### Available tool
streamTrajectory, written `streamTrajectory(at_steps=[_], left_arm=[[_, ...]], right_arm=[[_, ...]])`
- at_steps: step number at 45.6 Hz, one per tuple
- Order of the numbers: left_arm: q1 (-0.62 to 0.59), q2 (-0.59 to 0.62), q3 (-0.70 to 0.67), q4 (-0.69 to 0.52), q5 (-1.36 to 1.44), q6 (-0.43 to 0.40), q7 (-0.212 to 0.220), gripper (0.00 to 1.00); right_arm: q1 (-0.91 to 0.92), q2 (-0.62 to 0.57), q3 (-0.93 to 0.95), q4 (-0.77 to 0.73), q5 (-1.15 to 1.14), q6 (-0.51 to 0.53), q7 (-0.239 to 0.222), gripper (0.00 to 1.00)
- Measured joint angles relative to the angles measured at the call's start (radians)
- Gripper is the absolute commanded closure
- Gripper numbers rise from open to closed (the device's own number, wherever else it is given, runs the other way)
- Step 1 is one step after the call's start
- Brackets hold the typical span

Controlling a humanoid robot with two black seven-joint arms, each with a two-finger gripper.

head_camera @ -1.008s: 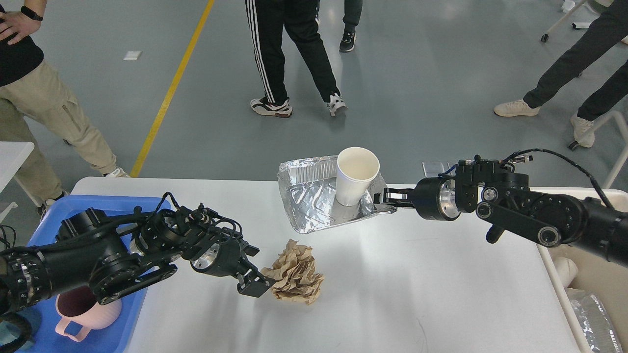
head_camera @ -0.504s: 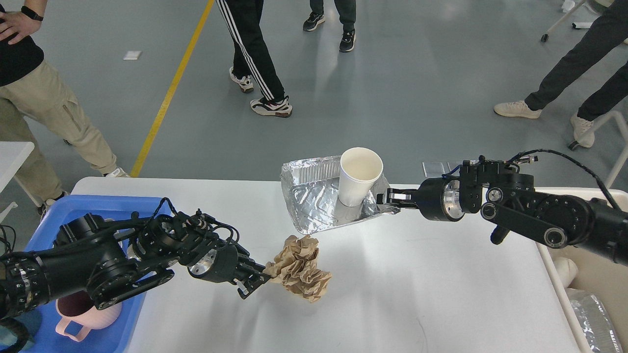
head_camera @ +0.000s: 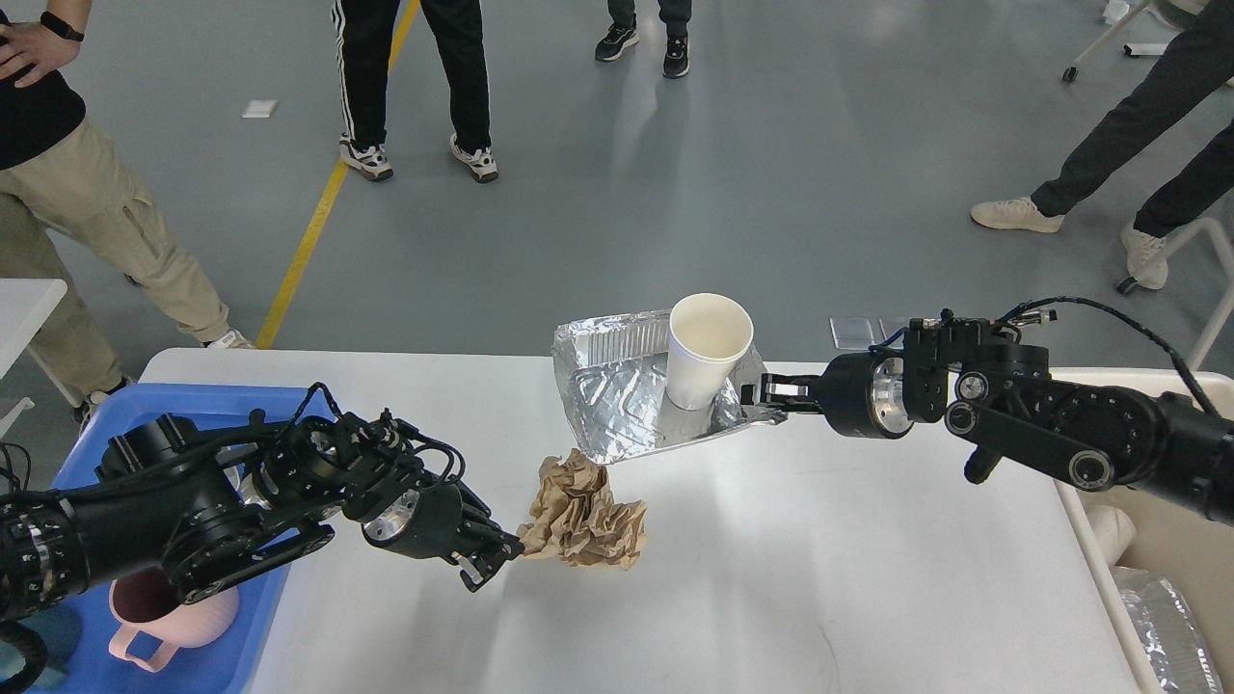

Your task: Tidy desktop

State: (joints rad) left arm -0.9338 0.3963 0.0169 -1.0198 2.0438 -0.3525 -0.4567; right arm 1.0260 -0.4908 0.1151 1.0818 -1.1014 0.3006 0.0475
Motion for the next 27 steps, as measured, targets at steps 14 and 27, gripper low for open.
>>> streamTrajectory(at_steps=[14,27], left_arm=[[-0.004,0.158,-0.002,-0.13,0.004,-0.044,-0.058,0.99],[-0.006,0.403,-0.004,-0.347,0.009,-0.051,-0.066,0.98]], right_arm=[[-0.004,-0.002,-0.003,-0.002,-0.001,0.0,0.0,1.0],[-0.004,-0.001,-0.004,-0.005,-0.002,0.0,0.0,1.0]])
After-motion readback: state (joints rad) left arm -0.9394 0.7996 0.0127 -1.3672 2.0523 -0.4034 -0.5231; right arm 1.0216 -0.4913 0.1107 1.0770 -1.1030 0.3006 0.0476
